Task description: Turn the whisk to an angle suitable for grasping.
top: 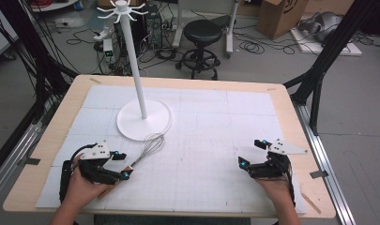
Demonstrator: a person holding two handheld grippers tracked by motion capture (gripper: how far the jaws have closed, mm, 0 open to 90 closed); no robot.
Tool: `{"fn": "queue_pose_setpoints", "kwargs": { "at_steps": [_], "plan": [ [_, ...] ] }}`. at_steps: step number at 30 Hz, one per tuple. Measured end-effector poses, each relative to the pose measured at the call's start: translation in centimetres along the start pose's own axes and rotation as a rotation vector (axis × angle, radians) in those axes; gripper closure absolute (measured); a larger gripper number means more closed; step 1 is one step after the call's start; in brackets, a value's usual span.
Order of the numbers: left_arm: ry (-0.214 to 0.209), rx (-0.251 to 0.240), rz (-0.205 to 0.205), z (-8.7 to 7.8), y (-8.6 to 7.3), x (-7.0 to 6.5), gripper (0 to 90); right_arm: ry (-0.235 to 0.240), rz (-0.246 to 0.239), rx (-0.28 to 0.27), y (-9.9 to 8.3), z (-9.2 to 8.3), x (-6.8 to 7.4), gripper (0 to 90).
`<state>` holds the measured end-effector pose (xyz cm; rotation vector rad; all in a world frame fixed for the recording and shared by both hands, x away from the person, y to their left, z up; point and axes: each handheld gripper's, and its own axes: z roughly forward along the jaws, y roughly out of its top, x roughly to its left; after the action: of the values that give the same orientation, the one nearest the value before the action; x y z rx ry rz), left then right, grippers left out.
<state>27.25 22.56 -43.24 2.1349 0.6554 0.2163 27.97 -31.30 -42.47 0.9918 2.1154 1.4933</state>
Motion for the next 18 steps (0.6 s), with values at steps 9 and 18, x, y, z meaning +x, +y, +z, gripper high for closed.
{"fn": "queue_pose_setpoints", "kwargs": {
  "at_steps": [9, 18],
  "plan": [
    [0.011, 0.16, 0.023, 1.7, 0.5, -0.7, 63.3, -0.002, -0.012, 0.033, -0.1, 0.3, 0.3, 0.7],
    [-0.018, 0.208, 0.05, 2.9, 2.0, -0.9, 66.5, -0.012, -0.02, 0.035, -0.1, 0.4, 0.3, 0.7]
  ]
}}
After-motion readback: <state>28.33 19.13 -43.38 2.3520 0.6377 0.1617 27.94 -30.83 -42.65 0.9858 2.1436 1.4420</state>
